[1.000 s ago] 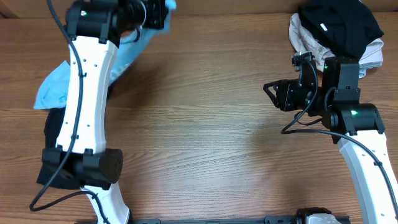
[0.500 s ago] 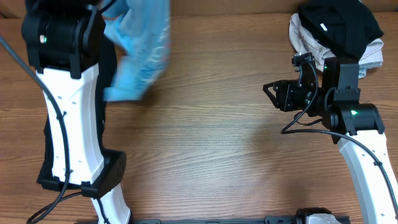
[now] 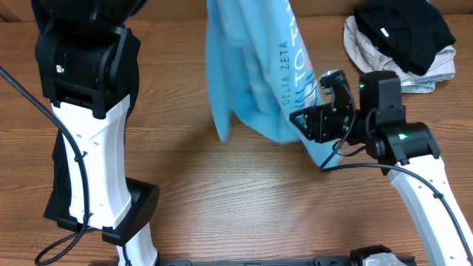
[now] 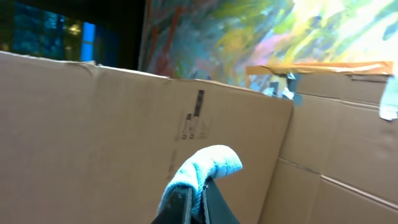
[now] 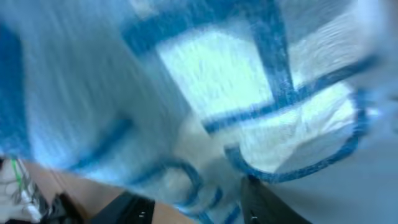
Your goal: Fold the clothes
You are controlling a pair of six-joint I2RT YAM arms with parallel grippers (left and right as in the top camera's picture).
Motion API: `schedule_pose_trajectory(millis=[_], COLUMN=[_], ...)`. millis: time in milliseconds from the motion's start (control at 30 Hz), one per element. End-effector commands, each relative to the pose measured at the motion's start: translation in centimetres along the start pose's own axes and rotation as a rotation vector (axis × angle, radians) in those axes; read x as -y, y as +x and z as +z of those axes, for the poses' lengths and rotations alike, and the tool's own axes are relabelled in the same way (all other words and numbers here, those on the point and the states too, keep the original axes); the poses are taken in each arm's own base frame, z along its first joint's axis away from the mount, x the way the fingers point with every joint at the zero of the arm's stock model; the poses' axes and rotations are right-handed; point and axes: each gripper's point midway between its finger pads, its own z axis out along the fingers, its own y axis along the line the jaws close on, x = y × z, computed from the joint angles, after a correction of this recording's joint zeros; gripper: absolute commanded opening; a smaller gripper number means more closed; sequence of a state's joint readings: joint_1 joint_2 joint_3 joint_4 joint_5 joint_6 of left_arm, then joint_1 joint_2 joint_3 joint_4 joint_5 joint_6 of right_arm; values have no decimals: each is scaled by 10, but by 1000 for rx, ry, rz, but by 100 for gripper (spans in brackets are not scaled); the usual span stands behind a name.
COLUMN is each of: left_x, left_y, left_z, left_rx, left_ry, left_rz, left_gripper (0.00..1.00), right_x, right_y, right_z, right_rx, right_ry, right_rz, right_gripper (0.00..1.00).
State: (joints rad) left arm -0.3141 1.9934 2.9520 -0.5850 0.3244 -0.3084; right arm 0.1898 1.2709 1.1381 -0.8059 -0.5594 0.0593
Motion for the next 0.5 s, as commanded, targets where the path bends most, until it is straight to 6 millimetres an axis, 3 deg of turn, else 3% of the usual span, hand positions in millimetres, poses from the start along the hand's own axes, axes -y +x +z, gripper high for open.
schedule_pose_trajectory(millis=[0,167,300,467], left_x=[-4,-2,1,3], left_y=[-15,-12,-8,-1], left_z=[-6,-6,-6,-5], left_rx=[49,36,16,-9], left_ry=[-50,-39,-26,-25], left_rz=[-1,-5,-22,-32], left_gripper=[4,4,4,4], right_x=[-1,19,15,-13], right_y=[2,3,4,11], right_z=[3,16,35,49], right_rx=[-14,-8,-31,-55], right_ry=[51,216,191,110], right_rz=[-28,-76,-95,-148], right_gripper=[56,80,79,75])
